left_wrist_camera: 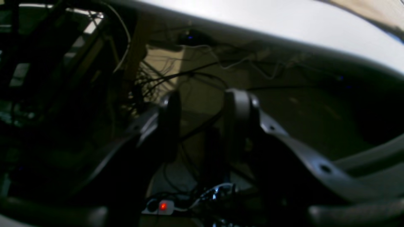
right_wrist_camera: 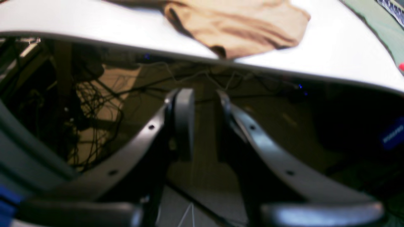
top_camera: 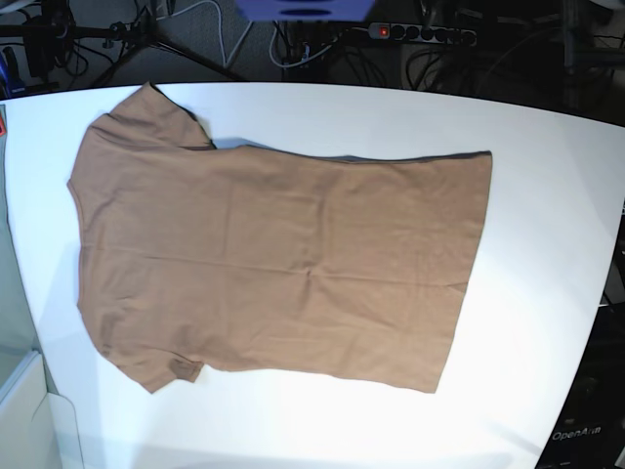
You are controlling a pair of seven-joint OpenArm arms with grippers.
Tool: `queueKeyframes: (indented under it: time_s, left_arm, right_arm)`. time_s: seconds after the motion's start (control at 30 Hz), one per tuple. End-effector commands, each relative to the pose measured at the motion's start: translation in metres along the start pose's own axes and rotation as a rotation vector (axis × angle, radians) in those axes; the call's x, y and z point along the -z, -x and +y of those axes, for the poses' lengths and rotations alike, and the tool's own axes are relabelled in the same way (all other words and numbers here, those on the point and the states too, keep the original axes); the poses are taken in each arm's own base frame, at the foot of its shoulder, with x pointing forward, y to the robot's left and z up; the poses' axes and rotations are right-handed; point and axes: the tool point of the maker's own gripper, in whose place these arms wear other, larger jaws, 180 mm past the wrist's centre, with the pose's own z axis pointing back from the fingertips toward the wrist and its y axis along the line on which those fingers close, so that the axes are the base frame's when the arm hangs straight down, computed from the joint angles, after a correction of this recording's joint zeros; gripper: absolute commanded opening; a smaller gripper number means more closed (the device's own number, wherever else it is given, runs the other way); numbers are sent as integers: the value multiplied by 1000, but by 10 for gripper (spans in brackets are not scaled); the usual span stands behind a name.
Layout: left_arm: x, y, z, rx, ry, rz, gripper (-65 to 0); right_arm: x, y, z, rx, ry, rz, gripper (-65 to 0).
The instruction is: Fold the T-shirt properly
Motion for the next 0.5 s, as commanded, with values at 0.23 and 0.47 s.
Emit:
queueKeyframes:
  time_s: [0.23, 0.47]
  left_arm:
    - [16, -37, -22, -16, 61, -23, -431]
    - [29, -51, -31, -15, 86, -32, -431]
  right_arm:
    - [10, -22, -5, -16, -6, -27, -519]
    - [36, -54, -7, -32, -16, -53, -519]
